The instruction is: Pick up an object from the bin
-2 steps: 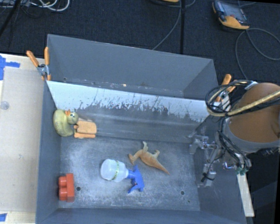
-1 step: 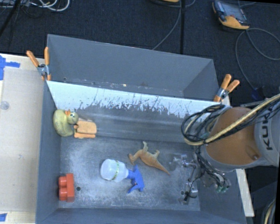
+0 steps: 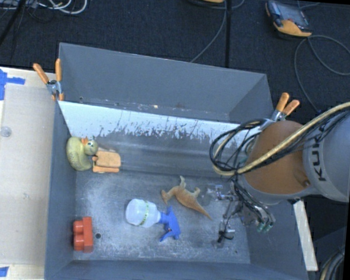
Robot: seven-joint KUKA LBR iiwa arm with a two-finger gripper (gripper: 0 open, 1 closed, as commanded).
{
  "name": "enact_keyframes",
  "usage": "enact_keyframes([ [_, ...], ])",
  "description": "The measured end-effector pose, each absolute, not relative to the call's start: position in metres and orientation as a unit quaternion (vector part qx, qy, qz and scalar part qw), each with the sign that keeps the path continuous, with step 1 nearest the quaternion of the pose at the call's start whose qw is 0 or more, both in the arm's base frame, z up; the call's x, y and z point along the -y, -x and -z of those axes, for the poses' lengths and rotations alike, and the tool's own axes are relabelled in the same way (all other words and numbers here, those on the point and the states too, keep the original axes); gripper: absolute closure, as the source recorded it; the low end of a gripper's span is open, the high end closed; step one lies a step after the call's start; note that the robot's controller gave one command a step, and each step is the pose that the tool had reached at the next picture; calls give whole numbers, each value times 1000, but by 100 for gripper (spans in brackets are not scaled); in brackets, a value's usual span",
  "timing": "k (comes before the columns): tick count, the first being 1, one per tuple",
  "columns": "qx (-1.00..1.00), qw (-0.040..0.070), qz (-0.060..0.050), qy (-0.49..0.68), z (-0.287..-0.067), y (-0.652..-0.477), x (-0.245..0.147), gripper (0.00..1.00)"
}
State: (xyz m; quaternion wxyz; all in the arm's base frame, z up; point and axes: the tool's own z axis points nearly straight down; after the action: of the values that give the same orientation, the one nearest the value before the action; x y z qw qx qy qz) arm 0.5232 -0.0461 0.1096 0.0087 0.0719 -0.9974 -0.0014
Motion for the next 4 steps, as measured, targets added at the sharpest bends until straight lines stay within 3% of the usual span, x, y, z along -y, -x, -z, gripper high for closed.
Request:
enact_keyframes([
  [1, 997, -8, 0, -83, -122, -532, 13, 0],
  [2, 996, 9, 1, -94, -99, -553, -10, 0],
  [3, 988, -8, -1, -157, -85, -542, -47, 100],
  [4, 987, -8, -1, -157, -85, -542, -47, 100],
])
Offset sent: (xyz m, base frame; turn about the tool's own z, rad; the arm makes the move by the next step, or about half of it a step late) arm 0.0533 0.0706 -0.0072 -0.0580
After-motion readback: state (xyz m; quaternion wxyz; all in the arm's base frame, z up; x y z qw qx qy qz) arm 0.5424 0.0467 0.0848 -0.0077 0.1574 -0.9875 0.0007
